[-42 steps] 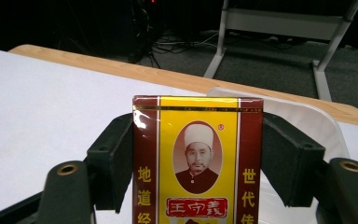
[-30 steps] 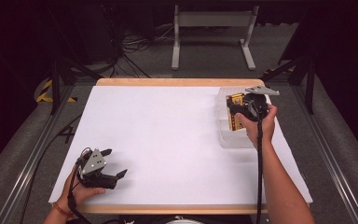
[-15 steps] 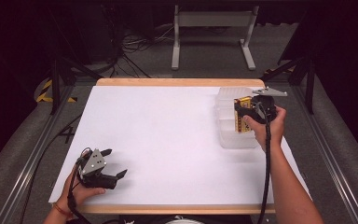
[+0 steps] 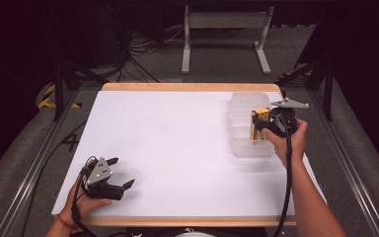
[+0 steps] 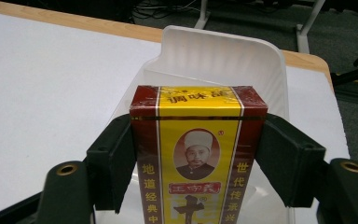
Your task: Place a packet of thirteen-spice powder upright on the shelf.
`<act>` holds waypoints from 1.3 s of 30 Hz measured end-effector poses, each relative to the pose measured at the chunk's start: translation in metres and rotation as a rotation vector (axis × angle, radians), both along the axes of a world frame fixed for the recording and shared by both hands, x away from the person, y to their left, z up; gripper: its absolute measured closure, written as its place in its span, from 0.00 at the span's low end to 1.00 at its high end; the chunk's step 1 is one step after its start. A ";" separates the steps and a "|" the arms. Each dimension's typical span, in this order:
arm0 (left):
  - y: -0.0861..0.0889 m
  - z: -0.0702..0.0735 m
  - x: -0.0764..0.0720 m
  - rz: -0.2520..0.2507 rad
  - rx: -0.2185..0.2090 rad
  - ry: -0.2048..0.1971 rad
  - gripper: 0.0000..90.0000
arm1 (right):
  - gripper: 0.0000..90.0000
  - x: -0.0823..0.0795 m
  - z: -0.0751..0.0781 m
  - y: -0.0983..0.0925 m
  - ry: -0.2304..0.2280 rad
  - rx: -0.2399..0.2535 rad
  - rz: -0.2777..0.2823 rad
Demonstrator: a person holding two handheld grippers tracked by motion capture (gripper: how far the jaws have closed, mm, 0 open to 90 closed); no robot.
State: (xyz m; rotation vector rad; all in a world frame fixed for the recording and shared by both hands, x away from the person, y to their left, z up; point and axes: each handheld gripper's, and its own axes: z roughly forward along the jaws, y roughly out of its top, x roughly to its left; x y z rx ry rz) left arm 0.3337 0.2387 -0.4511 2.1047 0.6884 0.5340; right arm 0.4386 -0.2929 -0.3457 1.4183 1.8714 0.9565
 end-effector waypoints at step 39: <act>0.000 0.000 0.000 0.000 0.007 -0.005 0.09 | 0.36 -0.012 -0.015 -0.005 0.004 -0.027 0.024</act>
